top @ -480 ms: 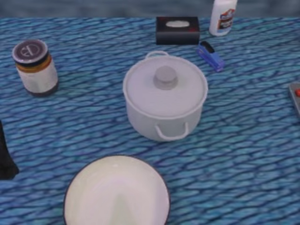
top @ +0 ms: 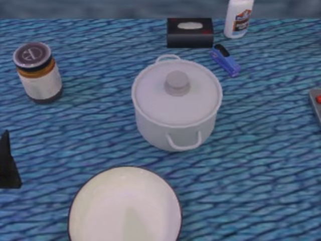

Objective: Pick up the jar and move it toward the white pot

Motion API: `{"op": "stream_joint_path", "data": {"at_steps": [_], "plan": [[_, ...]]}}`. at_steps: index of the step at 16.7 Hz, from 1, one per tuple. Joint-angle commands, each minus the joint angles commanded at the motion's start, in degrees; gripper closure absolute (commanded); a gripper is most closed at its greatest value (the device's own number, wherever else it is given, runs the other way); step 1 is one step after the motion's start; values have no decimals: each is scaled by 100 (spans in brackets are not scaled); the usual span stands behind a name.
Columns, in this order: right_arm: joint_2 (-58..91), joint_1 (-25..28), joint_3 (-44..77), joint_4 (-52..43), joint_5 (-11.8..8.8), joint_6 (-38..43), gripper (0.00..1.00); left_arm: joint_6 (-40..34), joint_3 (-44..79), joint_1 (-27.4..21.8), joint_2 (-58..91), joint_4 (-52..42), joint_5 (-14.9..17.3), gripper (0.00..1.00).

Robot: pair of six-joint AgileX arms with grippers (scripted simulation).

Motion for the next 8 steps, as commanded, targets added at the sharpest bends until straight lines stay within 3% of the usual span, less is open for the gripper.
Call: {"op": "stream_joint_path", "data": {"at_steps": [8], "plan": [[0, 0, 0, 0, 0, 0, 0, 464, 3742, -300, 4041, -2858, 237, 0]]}}
